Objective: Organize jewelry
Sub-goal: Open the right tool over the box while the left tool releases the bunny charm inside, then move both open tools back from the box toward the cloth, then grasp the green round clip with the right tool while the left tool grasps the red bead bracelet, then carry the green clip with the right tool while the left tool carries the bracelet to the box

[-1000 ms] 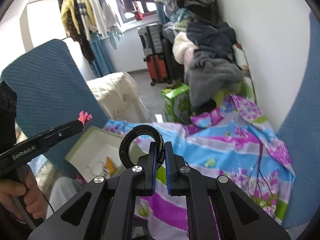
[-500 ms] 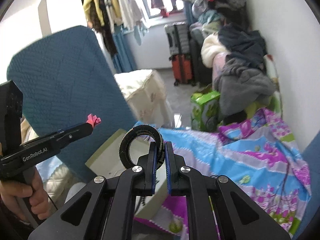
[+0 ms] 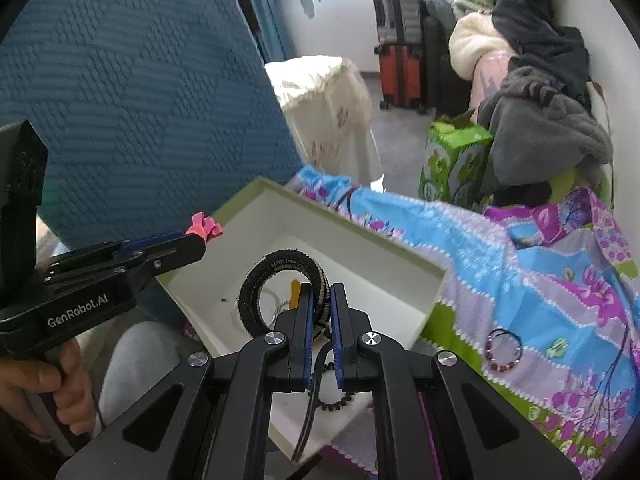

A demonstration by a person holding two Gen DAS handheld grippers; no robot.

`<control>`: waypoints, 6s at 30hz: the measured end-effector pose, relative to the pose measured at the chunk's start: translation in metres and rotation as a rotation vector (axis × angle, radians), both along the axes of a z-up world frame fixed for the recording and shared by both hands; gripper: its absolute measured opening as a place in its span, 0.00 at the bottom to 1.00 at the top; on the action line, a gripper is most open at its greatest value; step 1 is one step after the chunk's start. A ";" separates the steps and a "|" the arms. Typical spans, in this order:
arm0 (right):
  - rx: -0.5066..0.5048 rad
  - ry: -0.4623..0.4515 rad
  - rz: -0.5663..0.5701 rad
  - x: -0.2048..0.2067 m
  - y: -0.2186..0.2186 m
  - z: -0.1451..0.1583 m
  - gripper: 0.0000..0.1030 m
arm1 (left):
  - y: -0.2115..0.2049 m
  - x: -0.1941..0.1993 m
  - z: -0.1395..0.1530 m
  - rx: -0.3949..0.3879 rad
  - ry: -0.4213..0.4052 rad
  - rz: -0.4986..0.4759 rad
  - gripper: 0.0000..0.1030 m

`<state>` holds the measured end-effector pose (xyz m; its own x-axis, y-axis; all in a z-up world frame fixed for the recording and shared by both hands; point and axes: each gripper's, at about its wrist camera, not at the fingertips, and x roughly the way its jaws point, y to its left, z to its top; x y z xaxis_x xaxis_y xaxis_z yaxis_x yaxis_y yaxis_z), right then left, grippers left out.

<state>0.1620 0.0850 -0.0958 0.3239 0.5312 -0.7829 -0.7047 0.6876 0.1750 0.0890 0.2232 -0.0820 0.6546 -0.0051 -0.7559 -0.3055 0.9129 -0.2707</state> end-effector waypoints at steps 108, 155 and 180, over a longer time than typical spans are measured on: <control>-0.010 -0.044 -0.334 0.126 -0.227 -0.131 0.27 | -0.222 0.153 -0.132 0.043 0.167 -0.237 0.22; -0.001 -0.014 -0.412 0.008 -0.253 -0.057 0.20 | -0.232 0.068 -0.063 0.045 0.099 -0.297 0.06; 0.133 -0.214 -0.351 -0.008 -0.199 0.089 0.20 | -0.164 0.031 0.089 0.102 -0.158 -0.258 0.06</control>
<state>0.1540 -0.1144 -0.0072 0.6510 0.4514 -0.6102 -0.4618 0.8736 0.1535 0.1196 0.0587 0.0070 0.7508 -0.1158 -0.6503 -0.0220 0.9796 -0.1999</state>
